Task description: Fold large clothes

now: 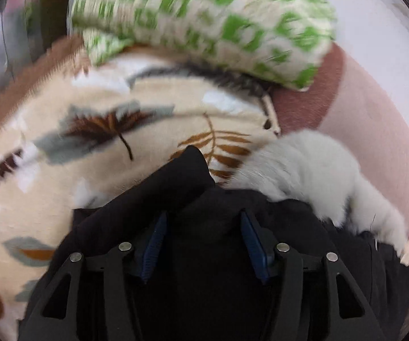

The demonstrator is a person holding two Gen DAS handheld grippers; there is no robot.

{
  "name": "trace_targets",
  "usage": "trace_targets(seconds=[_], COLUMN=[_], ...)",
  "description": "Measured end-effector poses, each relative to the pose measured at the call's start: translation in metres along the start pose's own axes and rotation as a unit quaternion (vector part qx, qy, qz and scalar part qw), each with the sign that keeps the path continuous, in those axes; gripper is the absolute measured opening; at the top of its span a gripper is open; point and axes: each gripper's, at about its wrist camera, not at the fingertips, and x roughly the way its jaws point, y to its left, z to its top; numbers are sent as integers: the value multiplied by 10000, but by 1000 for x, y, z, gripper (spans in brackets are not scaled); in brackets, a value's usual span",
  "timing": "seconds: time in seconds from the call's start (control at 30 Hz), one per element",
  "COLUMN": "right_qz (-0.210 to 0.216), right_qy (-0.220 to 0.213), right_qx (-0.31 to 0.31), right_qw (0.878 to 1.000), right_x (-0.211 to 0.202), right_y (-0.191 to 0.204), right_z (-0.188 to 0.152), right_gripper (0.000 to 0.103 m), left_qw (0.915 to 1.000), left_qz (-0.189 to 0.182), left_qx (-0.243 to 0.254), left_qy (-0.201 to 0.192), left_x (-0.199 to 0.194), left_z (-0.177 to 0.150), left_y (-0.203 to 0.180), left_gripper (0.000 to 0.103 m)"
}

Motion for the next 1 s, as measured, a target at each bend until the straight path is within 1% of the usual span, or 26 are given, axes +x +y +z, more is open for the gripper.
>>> trace_targets(seconds=[0.07, 0.13, 0.2, 0.23, 0.27, 0.3, 0.37, 0.4, 0.43, 0.5, 0.57, 0.6, 0.63, 0.67, 0.7, 0.73, 0.8, 0.83, 0.87, 0.93, 1.0], right_qz=[102, 45, -187, -258, -221, -56, 206, 230, 169, -195, -628, -771, -876, -901, -911, -930, -1057, -1101, -1160, -1287, -1624], right_qy=[78, -58, -347, -565, -758, -995, -1290, -1377, -1487, -1615, -1582, -1536, -1447, -1337, -1119, -999, -721, -671, -638, -579, -289], right_qx=[150, 209, 170, 193, 259, 415, 626, 658, 677, 759, 1038, 1215, 1475, 1670, 1944, 2092, 2458, 2609, 2780, 3289, 3655], right_qw=[9998, 9998, 9991, 9979, 9965, 9942, 9895, 9880, 9864, 9838, 9799, 9776, 9745, 9727, 9703, 9683, 9608, 9567, 9514, 9338, 9161], right_x=[6, 0, -18, -34, -51, -76, -113, -126, -138, -152, -151, -151, -146, -140, -128, -120, -100, -95, -92, -94, -86], right_y=[-6, -10, -6, -6, -8, -16, -35, -43, -54, -84, -121, -138, -163, -181, -208, -224, -262, -276, -290, -324, -354], right_z=[-1, -6, -9, -12, -15, -21, -34, -42, -52, -78, -102, -112, -125, -135, -149, -157, -180, -188, -199, -222, -237], right_gripper=[63, 62, 62, 62, 62, 62, 63, 63, 65, 65, 65, 65, 62, 56, 52, 46, 45, 45, 45, 45, 45], left_qw=[9999, 9999, 9995, 9991, 9989, 9987, 9986, 9983, 9979, 9965, 9939, 9922, 9911, 9900, 9895, 9895, 9906, 9916, 9926, 9937, 9937], left_qz=[41, 38, 63, 104, 116, 94, -26, -76, -119, -120, -63, 10, 61, 112, 126, 137, 158, 144, 131, 139, 206], left_qx=[-5, 49, 178, 252, 293, 331, 367, 389, 443, 626, 852, 987, 1075, 1178, 1245, 1287, 1271, 1223, 1157, 1065, 1055], left_qy=[-96, -156, -253, -324, -355, -371, -389, -416, -461, -550, -700, -766, -782, -765, -718, -645, -471, -405, -348, -317, -329], left_x=[-4, -6, -9, -10, -11, -12, -14, -16, -18, -21, -23, -23, -22, -20, -16, -12, -5, -2, 0, 3, 5], left_z=[1, 0, -2, -4, -6, -8, -11, -13, -16, -22, -29, -32, -34, -36, -38, -39, -39, -39, -37, -35, -34], left_y=[1, -2, -7, -10, -12, -14, -18, -20, -24, -34, -46, -52, -56, -61, -63, -66, -66, -64, -62, -59, -59], left_gripper=[80, 80, 80, 80, 80, 80, 80, 80, 80, 80, 80, 80, 80, 80, 80, 80, 80, 80, 80, 80, 80])
